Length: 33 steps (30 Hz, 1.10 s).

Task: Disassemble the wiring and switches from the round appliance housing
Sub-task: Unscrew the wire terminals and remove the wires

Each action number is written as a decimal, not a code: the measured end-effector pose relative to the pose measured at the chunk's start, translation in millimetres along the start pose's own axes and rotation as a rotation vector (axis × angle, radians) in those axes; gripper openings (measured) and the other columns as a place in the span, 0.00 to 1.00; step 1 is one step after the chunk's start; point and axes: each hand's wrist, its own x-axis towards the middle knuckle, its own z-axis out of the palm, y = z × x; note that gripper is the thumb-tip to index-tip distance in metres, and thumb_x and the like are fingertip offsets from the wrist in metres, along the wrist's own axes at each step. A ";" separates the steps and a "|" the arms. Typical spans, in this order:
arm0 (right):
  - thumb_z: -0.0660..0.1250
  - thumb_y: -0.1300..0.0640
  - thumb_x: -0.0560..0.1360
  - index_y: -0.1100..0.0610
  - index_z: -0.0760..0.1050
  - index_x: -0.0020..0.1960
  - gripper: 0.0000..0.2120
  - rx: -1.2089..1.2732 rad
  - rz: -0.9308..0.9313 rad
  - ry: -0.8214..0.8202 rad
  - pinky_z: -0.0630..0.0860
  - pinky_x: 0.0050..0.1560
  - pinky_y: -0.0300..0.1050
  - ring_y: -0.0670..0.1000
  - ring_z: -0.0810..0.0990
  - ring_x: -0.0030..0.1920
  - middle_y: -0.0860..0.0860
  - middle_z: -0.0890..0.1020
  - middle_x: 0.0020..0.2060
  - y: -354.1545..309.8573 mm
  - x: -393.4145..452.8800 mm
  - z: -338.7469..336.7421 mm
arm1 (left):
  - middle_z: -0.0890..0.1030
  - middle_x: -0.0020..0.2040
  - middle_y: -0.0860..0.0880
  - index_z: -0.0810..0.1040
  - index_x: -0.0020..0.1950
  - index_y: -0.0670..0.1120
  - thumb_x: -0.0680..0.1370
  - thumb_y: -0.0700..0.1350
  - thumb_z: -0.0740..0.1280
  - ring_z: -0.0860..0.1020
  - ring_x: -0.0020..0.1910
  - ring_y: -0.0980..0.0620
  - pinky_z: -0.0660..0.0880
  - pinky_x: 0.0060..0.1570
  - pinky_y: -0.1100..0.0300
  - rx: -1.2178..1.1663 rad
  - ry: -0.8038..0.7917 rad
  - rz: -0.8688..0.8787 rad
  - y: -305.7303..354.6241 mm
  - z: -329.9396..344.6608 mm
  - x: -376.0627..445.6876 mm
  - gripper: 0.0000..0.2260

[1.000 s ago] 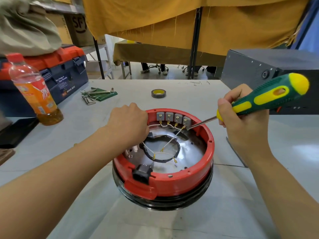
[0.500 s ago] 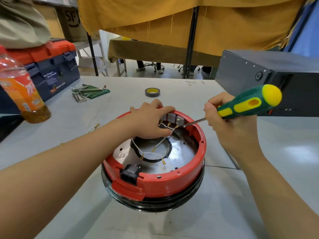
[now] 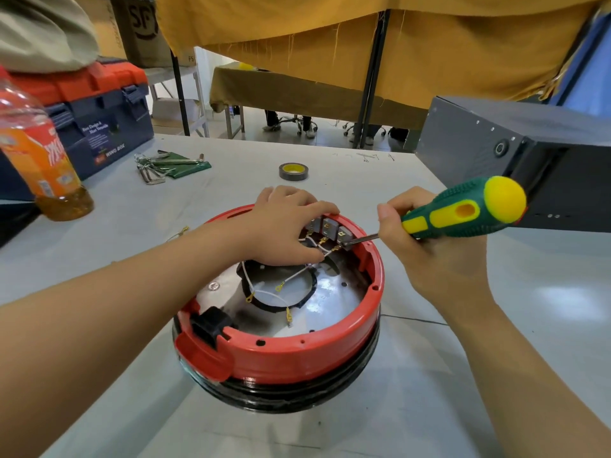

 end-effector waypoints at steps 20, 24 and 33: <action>0.61 0.60 0.74 0.56 0.68 0.31 0.13 0.034 0.182 0.024 0.67 0.30 0.31 0.43 0.70 0.25 0.51 0.71 0.23 7.7 2.4 2.0 | 0.57 0.77 0.46 0.79 0.55 0.60 0.76 0.54 0.66 0.52 0.74 0.47 0.52 0.69 0.55 -0.150 0.065 -0.010 5.1 7.8 -9.9 0.09; 0.60 0.59 0.73 0.59 0.69 0.31 0.12 0.092 0.229 0.118 0.68 0.28 0.33 0.44 0.69 0.23 0.52 0.70 0.22 11.8 3.7 4.2 | 0.58 0.76 0.46 0.80 0.54 0.59 0.75 0.55 0.67 0.53 0.74 0.46 0.52 0.70 0.53 -0.118 0.081 -0.016 7.4 10.0 -8.8 0.09; 0.60 0.54 0.73 0.54 0.68 0.31 0.12 0.078 0.139 0.128 0.69 0.32 0.35 0.45 0.71 0.26 0.46 0.71 0.23 14.4 1.2 6.2 | 0.59 0.75 0.45 0.80 0.53 0.58 0.75 0.55 0.67 0.54 0.73 0.44 0.54 0.69 0.51 -0.070 0.086 -0.014 8.0 11.7 -6.7 0.09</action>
